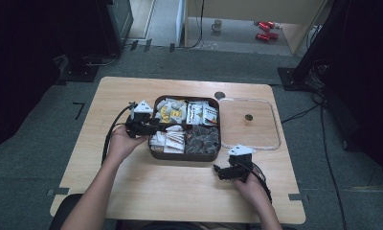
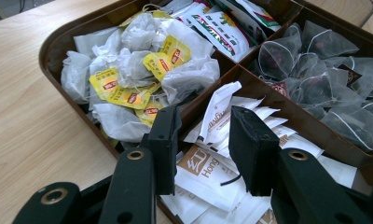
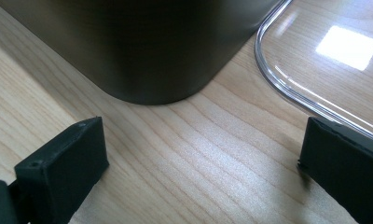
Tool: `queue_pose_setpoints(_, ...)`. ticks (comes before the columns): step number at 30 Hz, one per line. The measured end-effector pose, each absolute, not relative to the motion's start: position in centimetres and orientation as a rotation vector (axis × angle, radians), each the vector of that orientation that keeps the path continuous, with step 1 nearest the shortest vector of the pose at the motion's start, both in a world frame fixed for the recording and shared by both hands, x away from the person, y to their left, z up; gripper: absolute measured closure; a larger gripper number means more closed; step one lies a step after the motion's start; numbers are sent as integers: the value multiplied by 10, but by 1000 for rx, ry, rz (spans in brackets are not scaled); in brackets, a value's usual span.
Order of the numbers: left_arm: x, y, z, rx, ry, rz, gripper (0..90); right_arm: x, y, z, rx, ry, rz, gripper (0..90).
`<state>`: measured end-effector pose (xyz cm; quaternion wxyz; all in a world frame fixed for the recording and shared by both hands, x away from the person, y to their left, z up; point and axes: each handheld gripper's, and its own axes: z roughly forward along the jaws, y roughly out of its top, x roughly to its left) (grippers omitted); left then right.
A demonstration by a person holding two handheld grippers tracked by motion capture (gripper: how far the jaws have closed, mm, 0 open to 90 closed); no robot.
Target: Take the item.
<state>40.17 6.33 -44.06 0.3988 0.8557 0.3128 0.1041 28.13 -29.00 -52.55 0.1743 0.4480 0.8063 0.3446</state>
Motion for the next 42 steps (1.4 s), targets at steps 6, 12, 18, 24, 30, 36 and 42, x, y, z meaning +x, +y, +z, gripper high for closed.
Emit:
queue_pose_setpoints(6,406,56,-450,2203,790,272,629,281,-290,-525,1271,2284,976,4)
queue_pose_setpoints(12,410,53,-456,2203,805,225,644,281,-290,-525,1272,2284,976,4)
queue_pose_setpoints(18,412,48,-462,2234,782,232,645,281,-290,-525,1272,2284,976,4)
queue_pose_setpoints(24,417,44,-466,2236,791,221,680,281,-290,-525,1272,2284,976,4)
queue_pose_setpoints(30,421,42,-470,2258,797,198,732,281,-290,-525,1272,2284,976,4)
queue_pose_setpoints(36,423,41,-475,2280,800,195,766,281,-290,-525,1272,2284,976,4)
queue_pose_setpoints(42,423,41,-476,2290,798,206,796,281,-290,-525,1272,2284,975,4)
